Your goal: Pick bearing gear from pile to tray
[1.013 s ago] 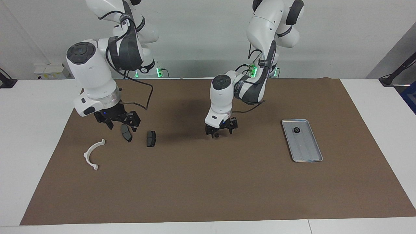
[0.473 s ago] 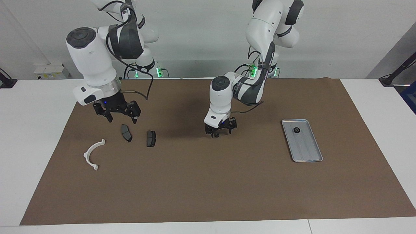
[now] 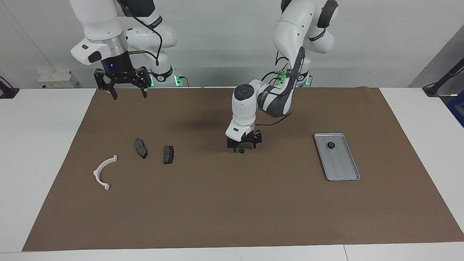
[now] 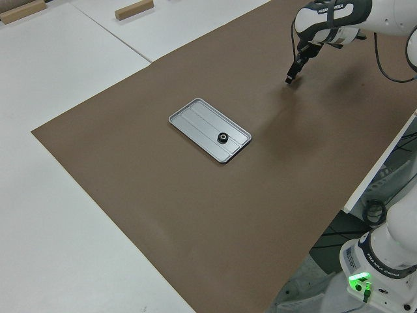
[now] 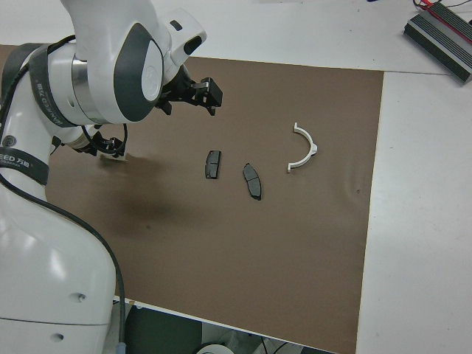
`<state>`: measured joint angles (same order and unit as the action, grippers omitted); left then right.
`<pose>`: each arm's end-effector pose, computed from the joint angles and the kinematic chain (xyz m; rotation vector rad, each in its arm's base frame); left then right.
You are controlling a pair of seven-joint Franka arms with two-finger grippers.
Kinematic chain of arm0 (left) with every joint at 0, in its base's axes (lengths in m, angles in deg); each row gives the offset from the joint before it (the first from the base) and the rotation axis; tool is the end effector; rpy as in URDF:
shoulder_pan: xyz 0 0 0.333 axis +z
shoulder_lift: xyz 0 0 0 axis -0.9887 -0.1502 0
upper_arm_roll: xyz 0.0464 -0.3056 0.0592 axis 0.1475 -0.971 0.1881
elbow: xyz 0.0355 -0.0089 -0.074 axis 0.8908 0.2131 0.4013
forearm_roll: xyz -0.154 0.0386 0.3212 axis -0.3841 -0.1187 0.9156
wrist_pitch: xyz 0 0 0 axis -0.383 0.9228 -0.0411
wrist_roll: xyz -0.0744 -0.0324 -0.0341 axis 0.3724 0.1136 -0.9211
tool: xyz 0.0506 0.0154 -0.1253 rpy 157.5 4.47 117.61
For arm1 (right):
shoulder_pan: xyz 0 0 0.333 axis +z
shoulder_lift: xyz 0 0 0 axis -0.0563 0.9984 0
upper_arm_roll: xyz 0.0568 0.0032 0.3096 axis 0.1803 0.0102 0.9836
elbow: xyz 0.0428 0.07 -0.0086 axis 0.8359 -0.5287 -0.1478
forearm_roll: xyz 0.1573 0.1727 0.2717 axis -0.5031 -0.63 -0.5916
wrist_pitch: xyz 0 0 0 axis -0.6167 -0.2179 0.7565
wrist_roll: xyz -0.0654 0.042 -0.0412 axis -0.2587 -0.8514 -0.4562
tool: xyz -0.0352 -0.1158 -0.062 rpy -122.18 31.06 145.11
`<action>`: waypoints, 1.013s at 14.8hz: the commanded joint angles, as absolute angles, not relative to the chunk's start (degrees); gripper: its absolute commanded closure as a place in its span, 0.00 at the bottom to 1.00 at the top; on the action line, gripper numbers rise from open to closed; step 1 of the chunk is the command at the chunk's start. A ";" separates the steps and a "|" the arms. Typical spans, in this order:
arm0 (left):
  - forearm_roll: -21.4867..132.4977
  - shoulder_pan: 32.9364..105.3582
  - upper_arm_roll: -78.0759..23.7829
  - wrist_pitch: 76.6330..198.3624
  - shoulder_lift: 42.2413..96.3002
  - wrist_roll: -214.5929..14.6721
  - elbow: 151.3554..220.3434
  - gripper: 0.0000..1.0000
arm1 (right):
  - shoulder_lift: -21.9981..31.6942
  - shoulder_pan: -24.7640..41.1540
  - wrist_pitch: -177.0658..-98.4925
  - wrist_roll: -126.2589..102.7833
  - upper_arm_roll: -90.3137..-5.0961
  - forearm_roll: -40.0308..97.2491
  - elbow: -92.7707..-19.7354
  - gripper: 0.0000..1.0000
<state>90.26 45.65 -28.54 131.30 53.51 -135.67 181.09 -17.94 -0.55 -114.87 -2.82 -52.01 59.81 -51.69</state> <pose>0.4832 -0.3942 0.2876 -3.0977 -0.1414 -0.1428 0.4837 0.0474 0.5986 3.1234 0.1297 0.0816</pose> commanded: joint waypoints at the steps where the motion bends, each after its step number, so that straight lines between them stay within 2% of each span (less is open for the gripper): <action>1: 91.45 44.71 -27.72 132.97 54.63 -136.90 182.91 0.00 | -18.23 -0.95 -109.58 -6.37 -53.32 58.06 -51.64 0.00; 3: 91.45 44.80 -27.72 132.97 54.63 -136.99 182.91 0.03 | -17.88 -1.29 -109.65 -6.46 -53.41 58.23 -51.82 0.00; 4: 91.45 44.80 -27.72 132.97 54.63 -136.99 182.91 0.13 | -17.35 -1.56 -109.91 -6.46 -53.41 58.49 -51.82 0.00; 8: 91.45 44.80 -27.72 133.67 54.55 -138.57 182.91 0.74 | -16.38 -1.56 -110.09 -6.46 -53.41 58.85 -51.82 0.00; 10: 91.45 44.80 -27.72 134.11 54.55 -138.66 182.91 0.93 | -15.86 -1.47 -110.09 -6.46 -53.41 59.02 -51.73 0.00; 11: 91.37 44.80 -27.72 134.11 54.55 -138.75 182.82 1.00 | -15.25 -1.30 -110.27 -6.38 -53.50 59.11 -51.38 0.00; 15: 91.71 45.68 -27.55 130.53 54.28 -138.48 178.80 1.00 | -13.13 -0.94 -112.03 -6.29 -54.03 59.55 -49.44 0.00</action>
<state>90.27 45.69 -28.15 132.76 53.54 -137.38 180.68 -14.48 -0.64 -111.77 -4.89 -53.88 59.47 -51.08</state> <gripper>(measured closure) 0.762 0.000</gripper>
